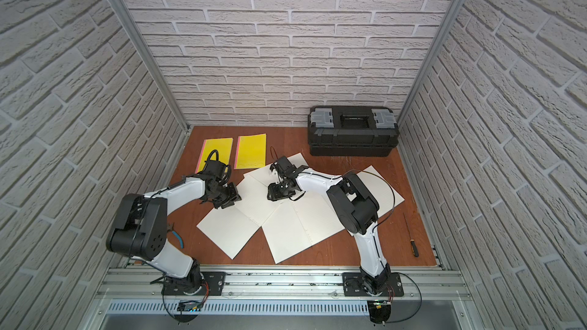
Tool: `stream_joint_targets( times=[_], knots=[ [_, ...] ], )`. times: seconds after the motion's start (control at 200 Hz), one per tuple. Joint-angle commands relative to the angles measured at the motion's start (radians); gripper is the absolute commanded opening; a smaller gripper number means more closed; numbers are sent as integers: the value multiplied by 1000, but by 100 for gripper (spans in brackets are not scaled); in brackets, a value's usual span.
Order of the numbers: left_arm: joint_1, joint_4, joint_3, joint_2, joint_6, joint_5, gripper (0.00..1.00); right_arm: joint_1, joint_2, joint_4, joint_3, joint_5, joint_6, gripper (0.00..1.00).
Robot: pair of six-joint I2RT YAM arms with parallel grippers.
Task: Close the notebook
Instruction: Adjust the notebook at the center of the board.
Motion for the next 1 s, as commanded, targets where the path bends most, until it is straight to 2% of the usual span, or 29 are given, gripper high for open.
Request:
stream_joint_targets(
  times=[0.0, 0.995],
  knots=[
    [-11, 13, -17, 16, -13, -10, 37, 9, 35, -4, -9, -1, -5, 48],
    [-38, 14, -85, -7, -18, -20, 37, 9, 10, 19, -47, 2, 9, 48]
  ],
)
